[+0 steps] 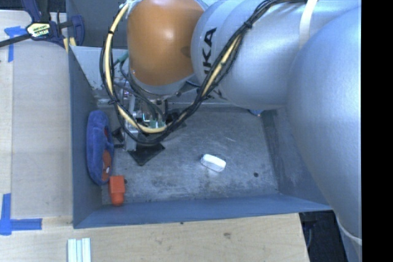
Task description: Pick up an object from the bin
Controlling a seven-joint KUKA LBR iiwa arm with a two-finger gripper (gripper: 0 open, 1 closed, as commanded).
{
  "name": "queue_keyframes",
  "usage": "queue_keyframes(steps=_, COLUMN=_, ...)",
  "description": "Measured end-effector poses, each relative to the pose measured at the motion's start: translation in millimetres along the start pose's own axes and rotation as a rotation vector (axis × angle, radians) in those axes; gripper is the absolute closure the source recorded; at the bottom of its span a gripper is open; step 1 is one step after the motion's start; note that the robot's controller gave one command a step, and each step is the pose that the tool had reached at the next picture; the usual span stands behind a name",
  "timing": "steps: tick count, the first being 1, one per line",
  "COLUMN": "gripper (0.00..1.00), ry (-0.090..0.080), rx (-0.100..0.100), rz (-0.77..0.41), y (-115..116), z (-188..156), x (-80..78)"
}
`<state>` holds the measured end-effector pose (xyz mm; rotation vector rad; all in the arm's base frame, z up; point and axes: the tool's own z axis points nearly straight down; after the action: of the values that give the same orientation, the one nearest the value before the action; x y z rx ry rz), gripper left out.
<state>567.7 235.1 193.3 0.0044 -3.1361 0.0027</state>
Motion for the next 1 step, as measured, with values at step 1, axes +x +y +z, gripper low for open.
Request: queue_keyframes(steps=1, gripper=0.0, ry=-0.007, rx=-0.002, rz=-0.17, y=-64.5, z=126.2, x=3.3)
